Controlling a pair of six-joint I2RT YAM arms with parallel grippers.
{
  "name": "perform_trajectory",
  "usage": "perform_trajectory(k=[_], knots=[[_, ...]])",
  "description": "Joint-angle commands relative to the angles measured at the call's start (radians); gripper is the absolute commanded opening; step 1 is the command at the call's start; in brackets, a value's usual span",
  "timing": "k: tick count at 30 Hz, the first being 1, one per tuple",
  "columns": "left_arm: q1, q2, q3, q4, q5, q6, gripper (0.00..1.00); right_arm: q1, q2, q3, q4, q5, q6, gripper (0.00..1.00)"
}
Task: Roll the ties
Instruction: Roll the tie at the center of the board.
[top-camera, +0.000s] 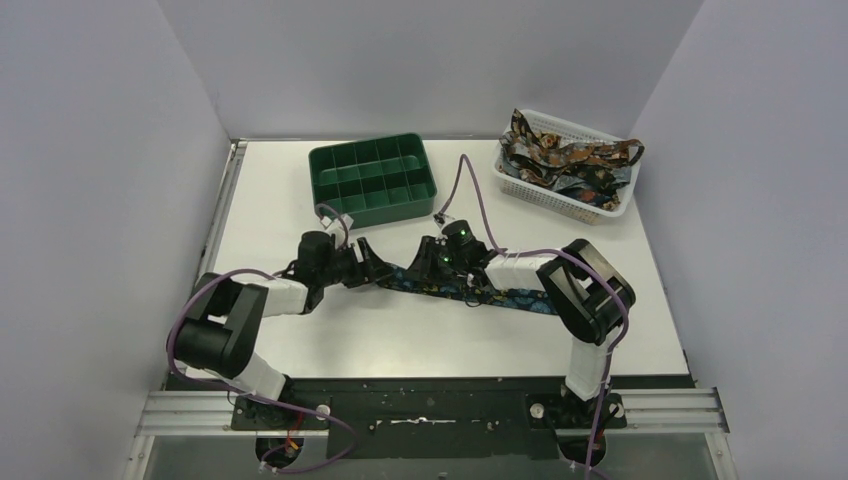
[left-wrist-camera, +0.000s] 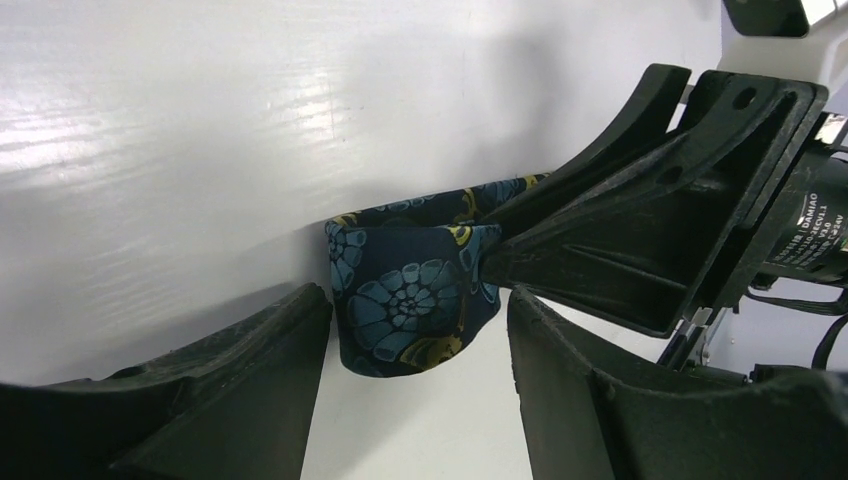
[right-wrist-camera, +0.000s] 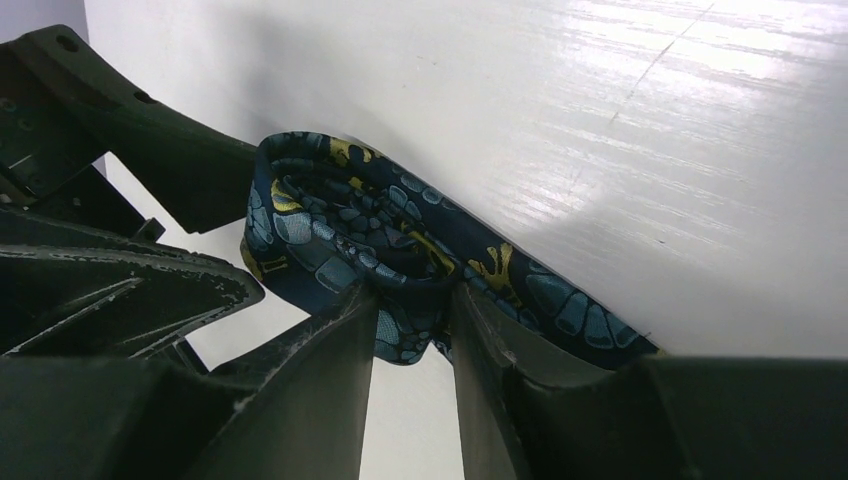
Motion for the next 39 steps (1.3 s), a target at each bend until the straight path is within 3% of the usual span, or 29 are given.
perform_trajectory(k=[1, 16, 28, 34, 39], knots=[[0.004, 0.028, -0.015, 0.076, 0.05, -0.013, 0.62, -0.005, 0.01, 0.023, -0.03, 0.038, -0.04, 0.34], [0.004, 0.075, -0.03, 0.143, 0.066, -0.054, 0.57, 0.004, 0.017, 0.028, -0.068, 0.076, -0.062, 0.33], [0.003, 0.076, -0.024, 0.148, 0.057, -0.065, 0.34, 0.008, 0.008, 0.041, -0.078, 0.067, -0.068, 0.34], [-0.009, 0.008, 0.026, -0.019, -0.018, 0.01, 0.24, -0.005, -0.059, 0.048, -0.068, 0.018, -0.067, 0.53], [-0.037, -0.064, 0.065, -0.184, -0.14, 0.066, 0.22, -0.042, -0.146, 0.046, -0.085, 0.01, -0.102, 0.59]])
